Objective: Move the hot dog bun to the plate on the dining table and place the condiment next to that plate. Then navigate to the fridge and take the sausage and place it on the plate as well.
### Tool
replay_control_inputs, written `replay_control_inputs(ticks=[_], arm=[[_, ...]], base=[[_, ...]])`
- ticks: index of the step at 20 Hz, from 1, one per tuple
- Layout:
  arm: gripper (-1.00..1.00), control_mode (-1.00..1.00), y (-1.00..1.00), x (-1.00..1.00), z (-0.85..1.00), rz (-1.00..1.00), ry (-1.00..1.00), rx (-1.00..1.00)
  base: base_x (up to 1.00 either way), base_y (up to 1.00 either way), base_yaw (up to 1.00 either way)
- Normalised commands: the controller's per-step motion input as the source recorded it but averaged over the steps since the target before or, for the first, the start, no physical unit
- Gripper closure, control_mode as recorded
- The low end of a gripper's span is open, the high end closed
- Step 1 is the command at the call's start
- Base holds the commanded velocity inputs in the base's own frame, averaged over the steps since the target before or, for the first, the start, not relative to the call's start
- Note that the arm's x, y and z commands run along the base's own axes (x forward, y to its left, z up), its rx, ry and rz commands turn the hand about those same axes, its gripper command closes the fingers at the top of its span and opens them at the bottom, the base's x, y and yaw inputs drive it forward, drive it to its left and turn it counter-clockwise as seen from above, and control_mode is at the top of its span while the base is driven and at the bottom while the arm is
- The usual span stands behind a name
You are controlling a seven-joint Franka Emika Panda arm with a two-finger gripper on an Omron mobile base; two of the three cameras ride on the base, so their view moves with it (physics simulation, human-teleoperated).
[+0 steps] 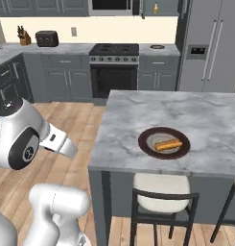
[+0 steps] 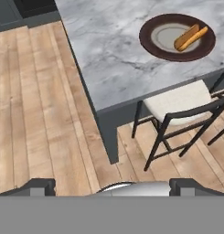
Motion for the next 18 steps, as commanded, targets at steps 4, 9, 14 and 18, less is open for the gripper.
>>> replay_control_inputs(ticks=[4, 9, 14, 18], arm=[[-1.00, 1.00, 0.00, 0.00, 0.00, 0.00, 0.00, 0.00], [-1.00, 1.00, 0.00, 0.00, 0.00, 0.00, 0.00, 0.00], [-1.00, 1.00, 0.00, 0.00, 0.00, 0.00, 0.00, 0.00], [-1.00, 1.00, 0.00, 0.00, 0.00, 0.00, 0.00, 0.00]], base=[[0.00, 1.00, 0.08], [0.31, 0.90, -0.03], [0.81, 0.66, -0.24], [0.97, 0.51, -0.31]])
